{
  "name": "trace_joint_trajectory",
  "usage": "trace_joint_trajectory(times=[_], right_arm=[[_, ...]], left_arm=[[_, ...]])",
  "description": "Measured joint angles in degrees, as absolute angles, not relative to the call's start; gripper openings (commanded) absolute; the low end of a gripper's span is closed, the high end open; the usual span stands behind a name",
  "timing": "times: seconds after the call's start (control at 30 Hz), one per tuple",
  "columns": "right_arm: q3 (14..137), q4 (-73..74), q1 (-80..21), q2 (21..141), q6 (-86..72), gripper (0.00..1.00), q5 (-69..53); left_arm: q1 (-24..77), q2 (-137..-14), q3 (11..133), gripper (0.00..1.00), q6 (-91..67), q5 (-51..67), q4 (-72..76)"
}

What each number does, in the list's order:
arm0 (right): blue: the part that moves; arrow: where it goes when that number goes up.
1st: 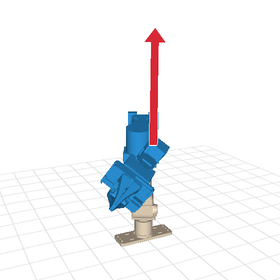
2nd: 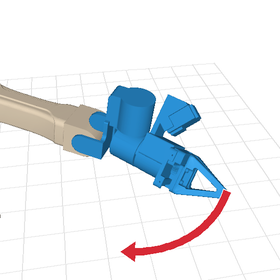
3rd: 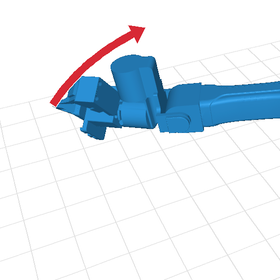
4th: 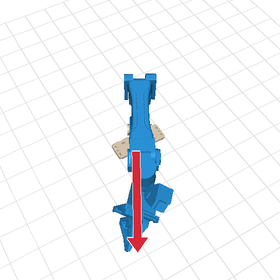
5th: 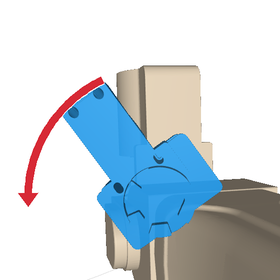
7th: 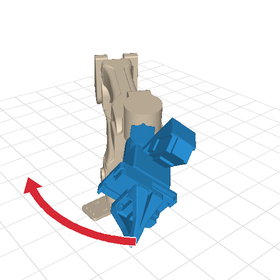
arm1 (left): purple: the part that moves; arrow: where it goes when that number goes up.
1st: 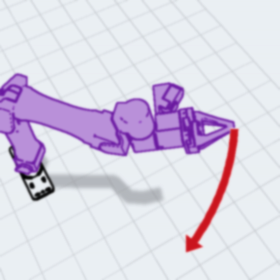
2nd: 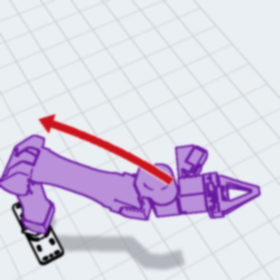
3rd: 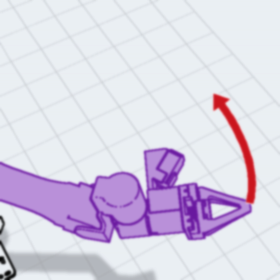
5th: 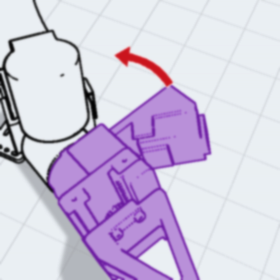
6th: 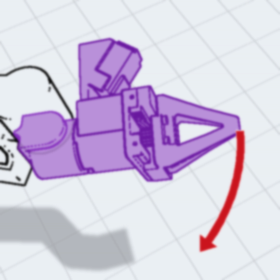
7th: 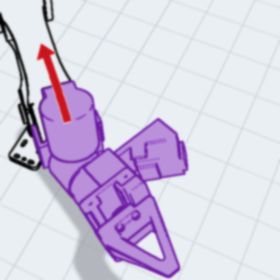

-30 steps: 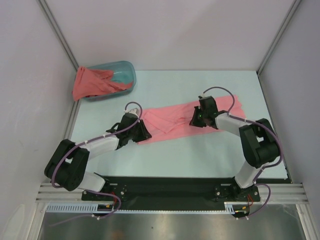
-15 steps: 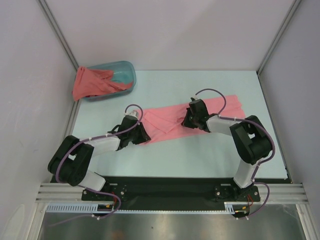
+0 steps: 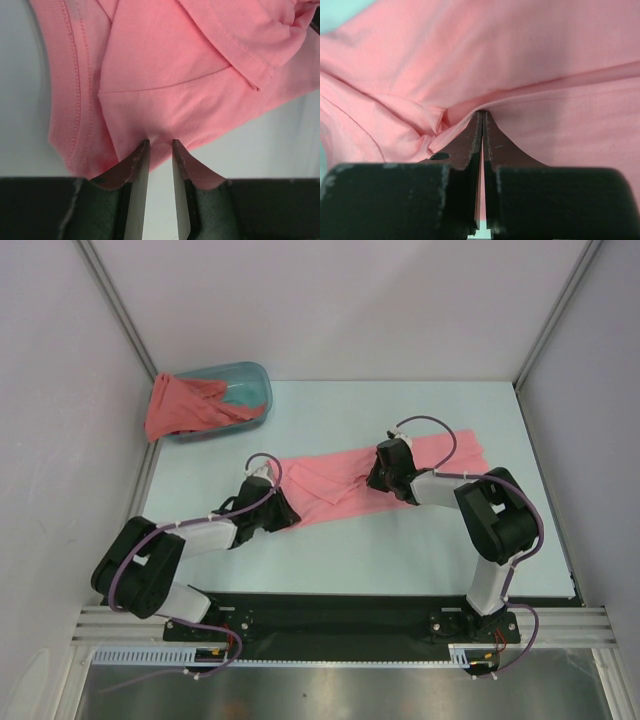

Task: Fold and stack the t-shirts
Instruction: Fold the tshirt

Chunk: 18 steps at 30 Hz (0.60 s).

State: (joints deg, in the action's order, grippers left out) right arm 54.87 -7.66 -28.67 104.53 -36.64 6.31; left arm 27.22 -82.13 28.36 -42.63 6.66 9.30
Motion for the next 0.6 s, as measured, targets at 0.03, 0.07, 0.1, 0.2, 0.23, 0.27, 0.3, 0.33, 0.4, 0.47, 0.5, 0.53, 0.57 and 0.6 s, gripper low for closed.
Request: trace_joint_trajectory(times=[0.03, 0.07, 0.1, 0.2, 0.23, 0.27, 0.3, 0.33, 0.4, 0.47, 0.5, 0.53, 0.57, 0.6], right_arm=[[54.81, -8.27, -28.67, 104.55, -36.75, 0.0, 6.79], [54.68, -8.84, -28.67, 104.57, -36.93, 0.0, 7.16], [54.39, -9.61, -28.64, 104.57, -37.1, 0.0, 7.53], [53.19, -11.84, -28.36, 104.62, -37.32, 0.0, 8.21], [52.9, -12.29, -28.25, 104.73, -37.41, 0.0, 8.23], [52.73, -12.56, -28.16, 104.81, -37.5, 0.0, 8.21], [52.58, -12.69, -28.1, 104.86, -37.52, 0.0, 8.19], [52.38, -12.73, -28.1, 104.86, -37.5, 0.0, 8.21], [52.12, -12.73, -28.18, 104.75, -37.5, 0.0, 8.23], [51.77, -12.21, -28.18, 104.12, -37.5, 0.0, 8.19], [51.42, -11.79, -28.18, 103.48, -37.5, 0.0, 8.14], [50.89, -11.14, -28.23, 102.5, -37.47, 0.0, 8.12], [50.35, -10.59, -28.27, 101.34, -37.47, 0.0, 7.92], [49.98, -10.07, -28.29, 100.16, -37.45, 0.08, 7.49]], left_arm=[[27.22, -82.06, 28.14, 0.31, -42.65, 6.68, 9.56], [27.22, -81.97, 27.92, 0.3, -42.7, 6.68, 9.87], [27.22, -81.87, 27.75, 0.3, -42.83, 6.68, 10.11], [27.2, -80.86, 26.87, 0.3, -43.09, 7.03, 10.17], [27.18, -80.31, 26.59, 0.31, -43.07, 7.31, 9.82], [27.18, -79.53, 26.33, 0.31, -43.05, 7.73, 9.04], [27.2, -78.67, 26.11, 0.32, -43.05, 8.12, 7.84], [27.2, -77.49, 25.91, 0.32, -43.03, 8.56, 6.55], [27.2, -73.95, 25.43, 0.34, -43.0, 9.39, 3.73], [27.24, -68.82, 25.28, 0.38, -42.96, 9.82, 0.97], [27.24, -66.3, 25.3, 0.39, -42.96, 9.8, 0.36], [27.24, -64.49, 25.5, 0.4, -42.94, 9.78, 0.05], [27.24, -63.26, 25.91, 0.41, -42.92, 9.76, 0.03], [27.24, -62.94, 26.61, 0.41, -42.89, 9.76, 0.21]])
